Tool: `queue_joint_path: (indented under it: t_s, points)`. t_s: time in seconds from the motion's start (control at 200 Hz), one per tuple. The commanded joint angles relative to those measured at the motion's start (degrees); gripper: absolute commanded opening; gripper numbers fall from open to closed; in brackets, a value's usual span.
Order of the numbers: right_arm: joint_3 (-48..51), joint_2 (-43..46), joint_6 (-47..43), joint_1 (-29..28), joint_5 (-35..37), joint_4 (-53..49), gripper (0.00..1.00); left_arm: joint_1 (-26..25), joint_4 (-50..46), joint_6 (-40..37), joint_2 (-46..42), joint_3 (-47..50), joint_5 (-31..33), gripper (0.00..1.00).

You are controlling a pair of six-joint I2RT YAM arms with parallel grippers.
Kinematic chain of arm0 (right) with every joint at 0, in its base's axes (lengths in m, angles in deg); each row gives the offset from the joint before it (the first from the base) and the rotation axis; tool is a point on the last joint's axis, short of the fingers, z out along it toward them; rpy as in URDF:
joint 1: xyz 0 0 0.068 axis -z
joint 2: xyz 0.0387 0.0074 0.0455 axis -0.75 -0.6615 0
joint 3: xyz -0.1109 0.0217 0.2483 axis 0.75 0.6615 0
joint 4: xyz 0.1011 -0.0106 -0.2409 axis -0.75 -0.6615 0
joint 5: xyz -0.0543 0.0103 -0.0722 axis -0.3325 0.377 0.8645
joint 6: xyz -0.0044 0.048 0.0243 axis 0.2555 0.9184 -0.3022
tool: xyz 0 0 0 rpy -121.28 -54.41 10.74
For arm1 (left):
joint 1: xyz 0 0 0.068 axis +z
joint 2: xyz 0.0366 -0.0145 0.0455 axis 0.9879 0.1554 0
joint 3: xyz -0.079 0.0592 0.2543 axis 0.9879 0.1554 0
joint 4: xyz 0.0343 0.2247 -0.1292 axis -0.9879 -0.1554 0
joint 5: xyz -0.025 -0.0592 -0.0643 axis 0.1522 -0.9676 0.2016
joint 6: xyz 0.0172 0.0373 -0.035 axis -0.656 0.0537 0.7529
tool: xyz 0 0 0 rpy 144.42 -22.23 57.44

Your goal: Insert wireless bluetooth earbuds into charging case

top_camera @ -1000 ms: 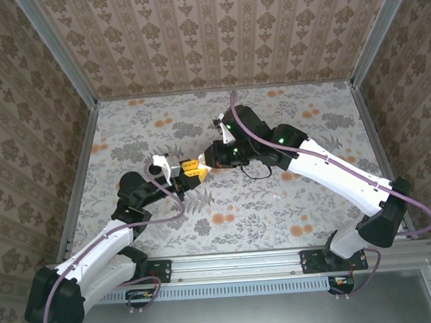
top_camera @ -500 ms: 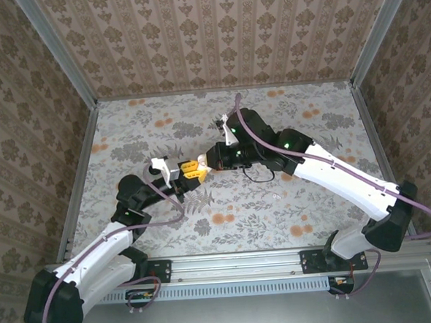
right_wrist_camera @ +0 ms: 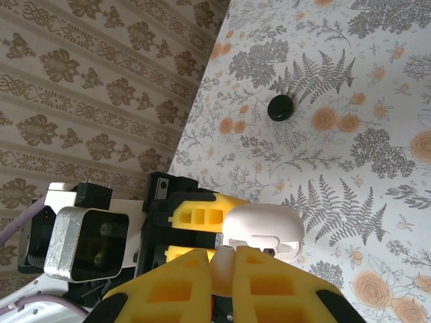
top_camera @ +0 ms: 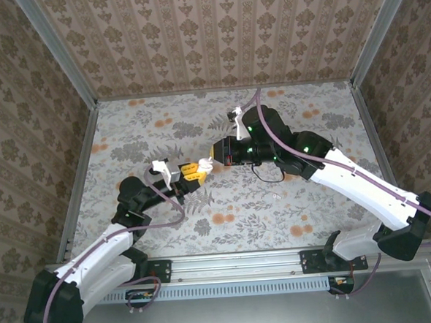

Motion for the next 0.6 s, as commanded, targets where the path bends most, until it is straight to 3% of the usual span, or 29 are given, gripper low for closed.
queue_joint_path:
  t_s: [0.0, 0.595]
  points:
    - [1.0, 1.0, 1.3, -0.4, 0.4, 0.6, 0.10, 0.0, 1.9, -1.3, -1.5, 0.4, 0.6, 0.00]
    - [4.5, 0.1, 2.3, -1.4, 2.4, 3.0, 0.10, 0.0, 2.9, 0.3, -2.9, 0.1, 0.4, 0.00]
